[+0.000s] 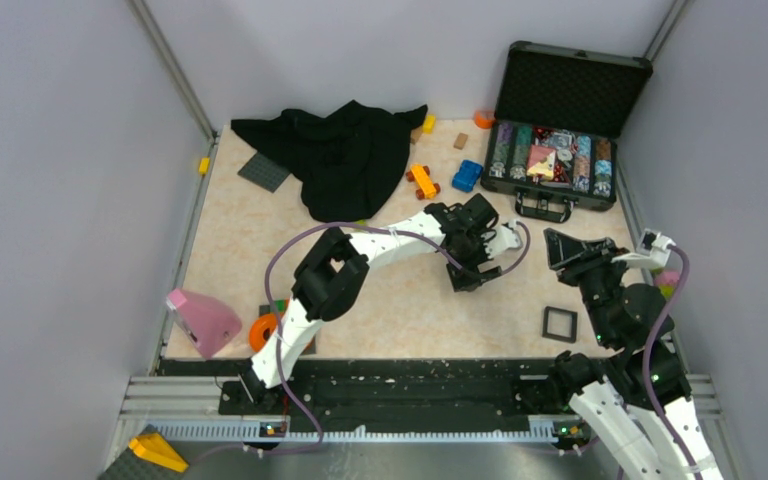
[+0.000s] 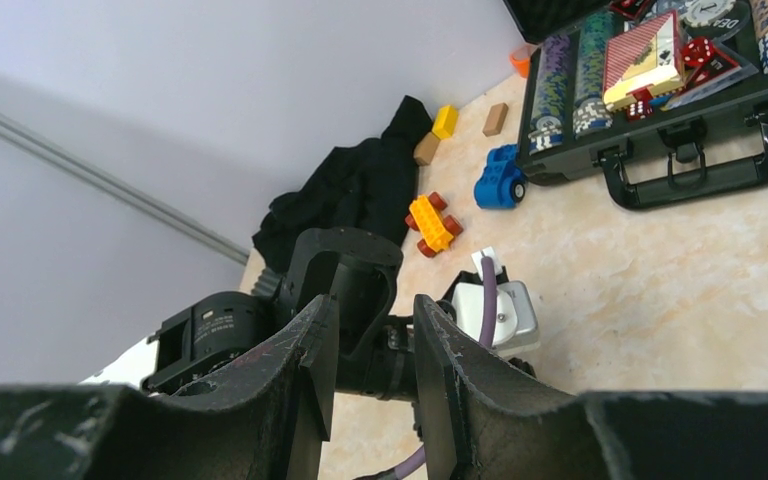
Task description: Remove the brooch from the garment
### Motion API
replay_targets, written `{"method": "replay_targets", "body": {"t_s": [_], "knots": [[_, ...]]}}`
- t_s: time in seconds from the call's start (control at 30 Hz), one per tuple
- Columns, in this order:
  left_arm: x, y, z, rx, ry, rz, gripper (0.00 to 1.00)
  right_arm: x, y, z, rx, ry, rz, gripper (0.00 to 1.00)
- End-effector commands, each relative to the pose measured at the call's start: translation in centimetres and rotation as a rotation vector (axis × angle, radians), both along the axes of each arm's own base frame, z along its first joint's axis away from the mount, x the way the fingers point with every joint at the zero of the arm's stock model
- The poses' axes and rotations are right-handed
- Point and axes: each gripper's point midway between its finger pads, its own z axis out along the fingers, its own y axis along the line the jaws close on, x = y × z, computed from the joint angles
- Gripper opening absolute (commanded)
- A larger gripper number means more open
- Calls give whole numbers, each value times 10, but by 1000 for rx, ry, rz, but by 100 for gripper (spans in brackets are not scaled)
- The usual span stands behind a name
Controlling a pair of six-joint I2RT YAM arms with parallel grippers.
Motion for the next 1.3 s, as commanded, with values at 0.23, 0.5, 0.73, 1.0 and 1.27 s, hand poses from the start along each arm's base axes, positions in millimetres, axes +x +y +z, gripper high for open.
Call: {"method": "replay_targets", "body": {"t_s": [0.23,0.5,0.73,1.0,1.27], "knots": [[11,-10,75,-139,-111,52,98,5,8,-3,-38,22,37,35],[1,14,127,-179,-143,109,98,8,11,24,-151,-28,61,36],[9,96,167,-396,-157,464,99,47,30,-15,-422,-22,127,61],[72,289,160,-540,-456,1196,97,90,8,-59,-586,-103,-71,68],[59,406,149,-582,-867,1465,99,112,-29,-110,-801,-69,-138,67]]}}
